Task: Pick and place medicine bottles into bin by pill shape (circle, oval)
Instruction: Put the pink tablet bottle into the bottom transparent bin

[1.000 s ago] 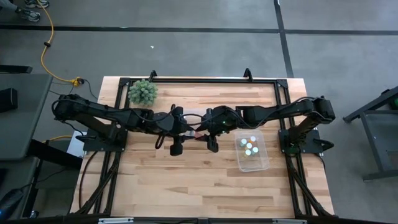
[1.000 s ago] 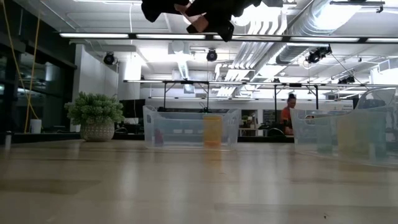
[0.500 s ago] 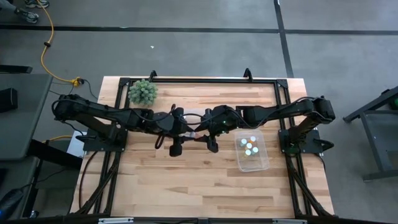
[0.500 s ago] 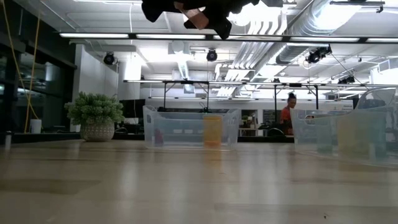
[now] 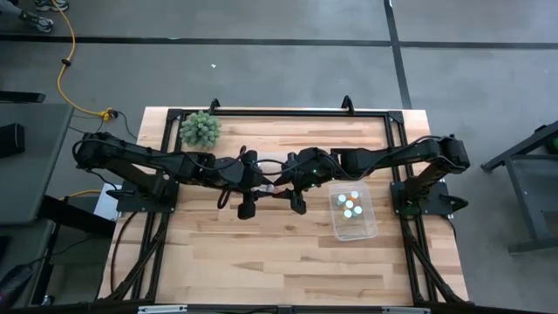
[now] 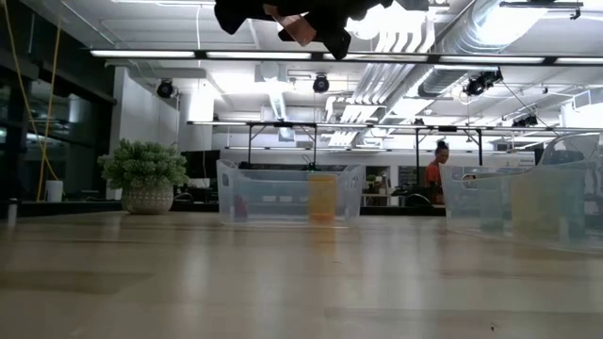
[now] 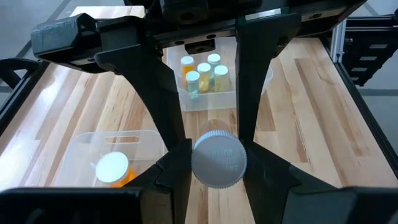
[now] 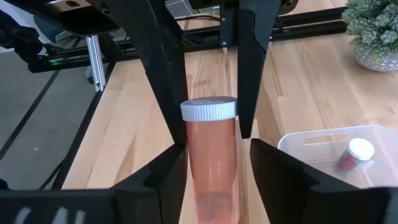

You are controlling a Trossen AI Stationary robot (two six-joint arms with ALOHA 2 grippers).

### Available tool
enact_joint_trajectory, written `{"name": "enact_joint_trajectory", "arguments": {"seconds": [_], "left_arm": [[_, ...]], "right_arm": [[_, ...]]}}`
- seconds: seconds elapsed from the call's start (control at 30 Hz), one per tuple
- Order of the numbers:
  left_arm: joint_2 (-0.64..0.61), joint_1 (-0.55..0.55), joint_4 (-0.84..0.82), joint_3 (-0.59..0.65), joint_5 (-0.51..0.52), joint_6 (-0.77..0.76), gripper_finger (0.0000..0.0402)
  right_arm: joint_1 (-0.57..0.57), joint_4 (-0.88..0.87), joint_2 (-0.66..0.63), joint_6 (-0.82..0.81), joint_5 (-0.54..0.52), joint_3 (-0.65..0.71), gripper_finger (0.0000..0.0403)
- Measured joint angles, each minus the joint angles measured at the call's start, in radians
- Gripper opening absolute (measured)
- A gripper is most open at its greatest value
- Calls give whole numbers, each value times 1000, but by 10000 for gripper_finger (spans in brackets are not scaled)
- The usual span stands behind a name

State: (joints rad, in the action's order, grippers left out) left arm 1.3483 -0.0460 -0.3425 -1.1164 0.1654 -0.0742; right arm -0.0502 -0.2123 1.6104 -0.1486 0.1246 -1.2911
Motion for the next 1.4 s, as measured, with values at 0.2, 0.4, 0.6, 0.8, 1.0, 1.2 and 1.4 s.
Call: {"name": "enact_joint_trajectory", "arguments": {"seconds": [0.2,0.4,0.6,0.8,1.0,1.2,1.4], "left_arm": [[0,0,0,0,0,0,113],[0,0,-5,0,1,0,113],[0,0,-7,0,3,0,113],[0,0,-7,0,3,0,113],[0,0,-6,0,3,0,113],[0,0,-7,0,3,0,113],[0,0,-12,0,3,0,113]], "right_arm": [[0,0,0,0,0,0,165],[0,-1,0,0,0,0,165],[2,-2,0,2,-12,0,165],[6,-4,0,1,-9,0,165],[6,-13,0,1,0,0,165],[6,-16,0,1,1,0,156],[6,-16,0,0,4,0,135]]}}
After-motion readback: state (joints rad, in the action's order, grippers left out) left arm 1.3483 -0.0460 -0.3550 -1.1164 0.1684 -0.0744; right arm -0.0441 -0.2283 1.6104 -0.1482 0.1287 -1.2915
